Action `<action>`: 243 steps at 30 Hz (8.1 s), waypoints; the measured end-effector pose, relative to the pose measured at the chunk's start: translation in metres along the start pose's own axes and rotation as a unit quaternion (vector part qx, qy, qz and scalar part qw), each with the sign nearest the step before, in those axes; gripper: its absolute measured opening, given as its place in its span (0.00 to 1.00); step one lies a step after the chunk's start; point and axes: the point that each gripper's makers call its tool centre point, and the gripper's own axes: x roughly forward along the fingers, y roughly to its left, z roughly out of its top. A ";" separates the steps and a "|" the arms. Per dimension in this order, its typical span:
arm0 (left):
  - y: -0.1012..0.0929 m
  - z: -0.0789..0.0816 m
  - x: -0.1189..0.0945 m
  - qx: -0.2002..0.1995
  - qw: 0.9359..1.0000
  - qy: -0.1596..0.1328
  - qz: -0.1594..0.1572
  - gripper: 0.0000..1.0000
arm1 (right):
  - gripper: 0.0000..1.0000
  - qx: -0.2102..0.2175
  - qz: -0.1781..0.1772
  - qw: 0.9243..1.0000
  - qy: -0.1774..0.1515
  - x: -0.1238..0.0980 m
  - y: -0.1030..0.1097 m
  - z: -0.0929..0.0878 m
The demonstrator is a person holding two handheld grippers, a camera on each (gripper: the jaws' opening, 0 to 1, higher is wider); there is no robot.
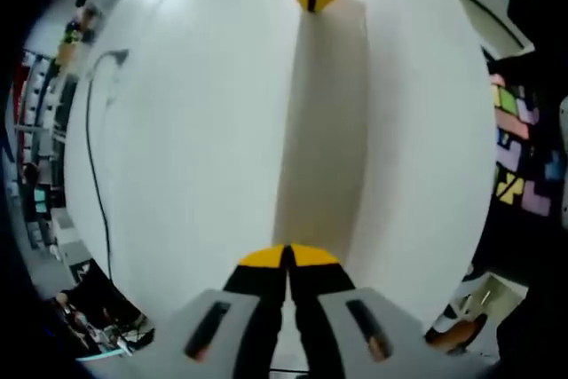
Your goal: Arrange the utensils inside the cutlery case until each visible utensil rests in its matching compartment.
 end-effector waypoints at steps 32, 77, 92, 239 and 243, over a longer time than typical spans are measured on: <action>0.011 0.012 -0.012 0.006 0.998 -0.043 0.044 0.03 | 0.10 0.068 0.059 0.989 -0.119 -0.011 0.002 0.006; -0.017 0.004 0.008 0.039 0.996 -0.083 -0.023 0.48 | 0.44 0.014 0.074 0.996 -0.041 0.027 0.030 0.007; -0.017 0.004 0.023 -0.001 0.982 -0.162 -0.095 0.46 | 0.43 0.014 0.075 0.997 0.008 0.028 0.031 0.010; 0.007 0.009 -0.003 -0.352 0.761 -0.539 0.077 0.43 | 0.67 0.335 -0.183 0.846 -0.372 -0.033 -0.010 -0.075; 0.013 -0.002 -0.017 -0.381 0.719 -0.567 0.129 0.40 | 0.61 0.338 -0.206 0.837 -0.379 -0.026 0.007 -0.079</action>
